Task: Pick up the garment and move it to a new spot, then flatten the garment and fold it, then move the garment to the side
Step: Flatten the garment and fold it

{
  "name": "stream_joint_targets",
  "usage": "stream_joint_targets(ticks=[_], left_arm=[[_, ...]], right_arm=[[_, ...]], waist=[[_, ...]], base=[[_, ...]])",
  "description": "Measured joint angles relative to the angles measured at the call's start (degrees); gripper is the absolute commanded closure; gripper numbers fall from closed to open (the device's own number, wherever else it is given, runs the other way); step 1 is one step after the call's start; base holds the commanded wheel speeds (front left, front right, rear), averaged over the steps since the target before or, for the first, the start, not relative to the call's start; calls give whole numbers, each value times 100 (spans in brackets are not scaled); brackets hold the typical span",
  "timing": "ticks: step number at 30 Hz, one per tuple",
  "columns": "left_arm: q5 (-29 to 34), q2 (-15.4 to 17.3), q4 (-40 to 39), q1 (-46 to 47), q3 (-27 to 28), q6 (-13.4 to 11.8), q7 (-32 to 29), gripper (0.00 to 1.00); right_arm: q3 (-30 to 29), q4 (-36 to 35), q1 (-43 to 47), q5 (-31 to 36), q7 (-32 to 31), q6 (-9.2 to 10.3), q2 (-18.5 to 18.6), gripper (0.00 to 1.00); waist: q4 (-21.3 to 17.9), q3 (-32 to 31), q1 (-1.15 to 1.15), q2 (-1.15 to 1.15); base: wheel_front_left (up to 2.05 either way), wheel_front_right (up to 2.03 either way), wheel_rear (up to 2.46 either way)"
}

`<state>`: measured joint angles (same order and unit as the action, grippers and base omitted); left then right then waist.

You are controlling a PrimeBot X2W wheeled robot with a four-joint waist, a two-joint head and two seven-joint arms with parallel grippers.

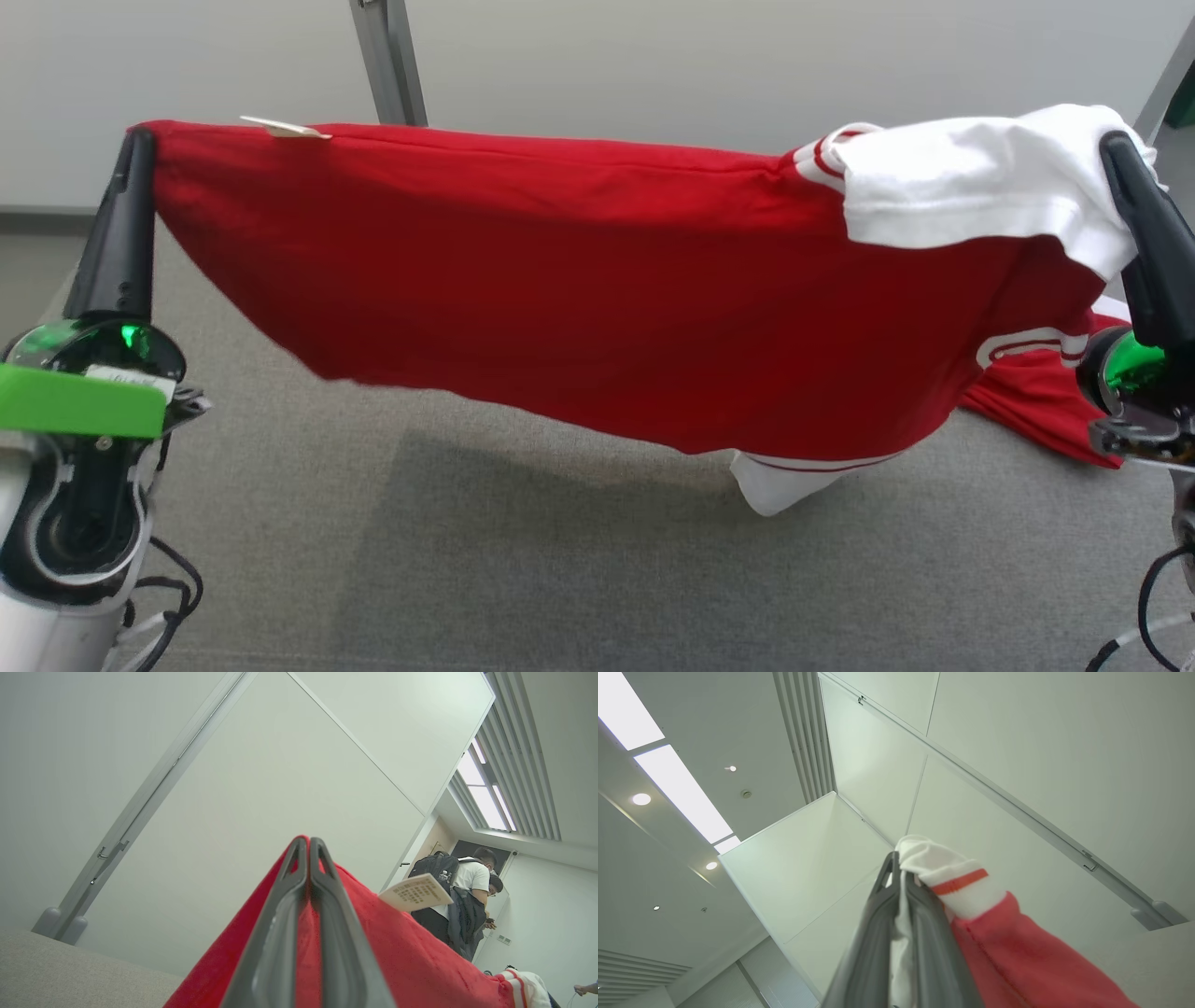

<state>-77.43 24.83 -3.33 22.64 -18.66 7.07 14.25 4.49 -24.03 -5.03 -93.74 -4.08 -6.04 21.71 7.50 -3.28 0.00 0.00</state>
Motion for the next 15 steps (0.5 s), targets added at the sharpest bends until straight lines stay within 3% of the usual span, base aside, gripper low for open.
stream_joint_targets(ticks=[2,7,10,15], left_arm=[[-56,152,-432,-279,198,-15,0,100],[-369,487,-1664,-758,545,-470,-12,100],[-456,662,-2191,-973,550,-850,-240,100],[-835,922,-2502,-1259,414,-1341,-794,100]], right_arm=[[-16,-383,220,-156,-8,1,-5,100],[-277,-1382,705,-491,2,18,-4,100],[-430,-1670,997,-568,10,344,40,100],[-481,-1581,1434,-748,1,1021,174,100]], waist=[[-17,-154,0,0],[-132,-434,0,0],[-235,-470,0,0],[-295,-313,0,0]], base=[[0,0,0],[0,0,0],[0,0,0],[0,0,0]])
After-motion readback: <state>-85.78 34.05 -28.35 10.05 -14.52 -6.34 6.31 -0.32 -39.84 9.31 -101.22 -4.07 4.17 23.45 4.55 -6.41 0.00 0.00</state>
